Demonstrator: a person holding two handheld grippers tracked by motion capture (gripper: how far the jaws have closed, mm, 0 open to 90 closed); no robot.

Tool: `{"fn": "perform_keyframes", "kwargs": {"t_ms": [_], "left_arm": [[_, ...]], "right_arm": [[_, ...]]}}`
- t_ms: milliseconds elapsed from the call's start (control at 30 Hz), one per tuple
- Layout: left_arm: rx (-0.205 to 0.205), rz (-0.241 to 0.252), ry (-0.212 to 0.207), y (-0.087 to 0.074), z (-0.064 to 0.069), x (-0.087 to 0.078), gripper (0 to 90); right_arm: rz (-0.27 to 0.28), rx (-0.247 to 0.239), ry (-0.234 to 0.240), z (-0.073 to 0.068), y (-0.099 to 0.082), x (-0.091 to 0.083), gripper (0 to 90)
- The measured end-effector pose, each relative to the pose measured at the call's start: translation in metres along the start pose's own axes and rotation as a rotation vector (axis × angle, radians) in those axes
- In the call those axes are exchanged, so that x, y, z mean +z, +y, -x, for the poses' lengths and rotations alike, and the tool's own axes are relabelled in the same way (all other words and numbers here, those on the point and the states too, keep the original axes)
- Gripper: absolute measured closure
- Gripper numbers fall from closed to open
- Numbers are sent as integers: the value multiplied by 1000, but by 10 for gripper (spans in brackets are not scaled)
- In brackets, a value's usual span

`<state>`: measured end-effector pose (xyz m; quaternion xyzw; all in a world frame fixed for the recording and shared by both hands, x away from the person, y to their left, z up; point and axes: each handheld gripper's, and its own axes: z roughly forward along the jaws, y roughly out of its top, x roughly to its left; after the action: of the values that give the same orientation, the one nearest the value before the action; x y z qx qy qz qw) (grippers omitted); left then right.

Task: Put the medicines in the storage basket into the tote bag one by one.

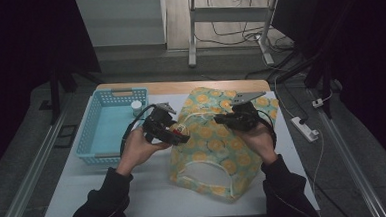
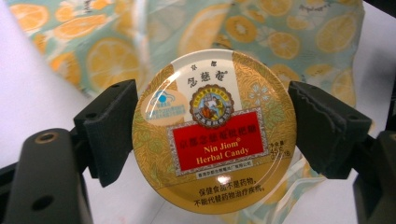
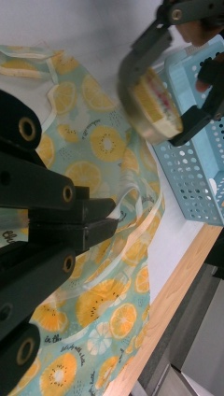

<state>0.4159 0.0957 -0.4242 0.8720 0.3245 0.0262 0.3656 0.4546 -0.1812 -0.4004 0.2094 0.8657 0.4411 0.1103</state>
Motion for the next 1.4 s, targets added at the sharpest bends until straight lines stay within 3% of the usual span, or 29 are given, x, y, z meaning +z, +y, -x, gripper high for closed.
{"fn": "perform_keyframes", "kwargs": {"t_ms": [600, 1000, 1400], "left_arm": [[72, -36, -49, 17, 26, 51, 203], [91, -43, -41, 22, 20, 88, 202], [58, 14, 5, 19, 8, 110, 201]], "right_arm": [[-12, -8, 7, -4, 0, 6, 900], [-23, -10, 13, -7, -2, 10, 900], [-41, -23, 21, -11, -3, 18, 900]]}}
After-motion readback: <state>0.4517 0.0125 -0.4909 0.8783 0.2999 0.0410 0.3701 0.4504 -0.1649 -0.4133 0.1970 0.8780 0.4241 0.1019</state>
